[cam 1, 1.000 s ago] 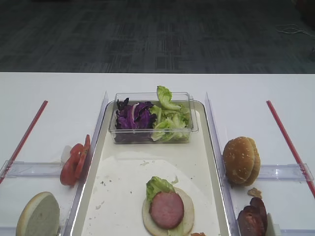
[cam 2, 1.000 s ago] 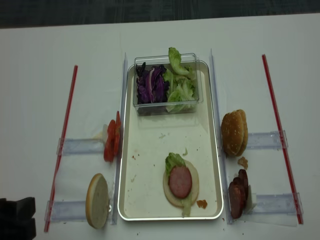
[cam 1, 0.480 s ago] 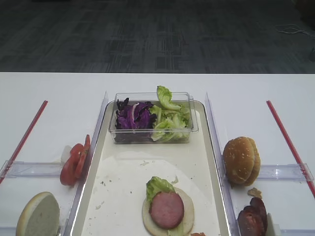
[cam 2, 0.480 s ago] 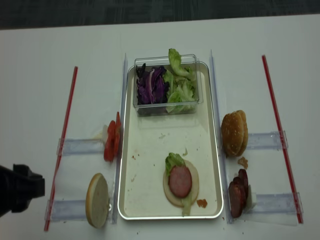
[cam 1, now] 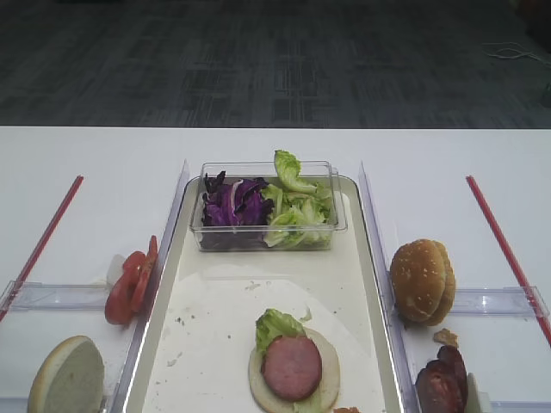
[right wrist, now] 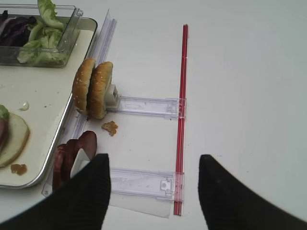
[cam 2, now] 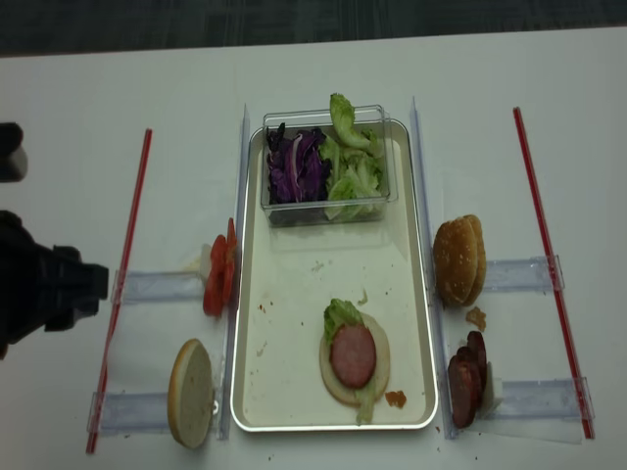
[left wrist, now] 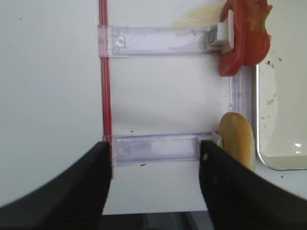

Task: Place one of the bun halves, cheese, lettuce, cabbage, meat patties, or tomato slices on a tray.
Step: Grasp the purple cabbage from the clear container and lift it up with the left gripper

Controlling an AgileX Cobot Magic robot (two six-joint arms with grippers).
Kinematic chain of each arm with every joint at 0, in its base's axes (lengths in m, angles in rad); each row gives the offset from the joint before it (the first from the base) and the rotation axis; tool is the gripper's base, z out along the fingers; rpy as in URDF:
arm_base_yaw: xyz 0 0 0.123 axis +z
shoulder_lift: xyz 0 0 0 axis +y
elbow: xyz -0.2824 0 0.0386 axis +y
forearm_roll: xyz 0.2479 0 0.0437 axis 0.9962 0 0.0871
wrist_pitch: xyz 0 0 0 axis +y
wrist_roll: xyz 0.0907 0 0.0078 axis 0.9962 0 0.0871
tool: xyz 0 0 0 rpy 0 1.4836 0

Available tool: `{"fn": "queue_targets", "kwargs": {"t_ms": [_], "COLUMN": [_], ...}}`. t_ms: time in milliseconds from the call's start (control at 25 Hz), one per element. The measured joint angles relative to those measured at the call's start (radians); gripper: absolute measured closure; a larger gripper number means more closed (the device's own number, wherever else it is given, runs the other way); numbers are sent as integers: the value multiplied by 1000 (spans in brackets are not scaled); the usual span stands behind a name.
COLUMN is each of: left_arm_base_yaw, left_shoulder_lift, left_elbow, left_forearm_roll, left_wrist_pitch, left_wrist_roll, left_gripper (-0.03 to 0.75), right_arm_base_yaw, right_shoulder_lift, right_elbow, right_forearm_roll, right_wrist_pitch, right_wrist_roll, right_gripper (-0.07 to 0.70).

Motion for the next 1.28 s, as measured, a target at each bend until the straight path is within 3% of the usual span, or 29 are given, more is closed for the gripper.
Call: {"fn": "queue_targets", "kwargs": {"t_ms": [480, 1280], "left_arm_base_yaw": [0, 0], "left_shoulder_lift": [287, 784], "left_elbow": [-168, -624], "left_forearm_roll": [0, 0], "left_wrist_pitch": [-29, -44], "left_wrist_roll": [30, 49], "left_gripper": [324, 324], "right_arm_base_yaw": [0, 0], "right_shoulder_lift": [0, 0], "right_elbow": [0, 0], "right_forearm_roll": [0, -2], "right_wrist_pitch": [0, 0], "right_wrist_roll": [0, 2], "right_gripper": [203, 203]}}
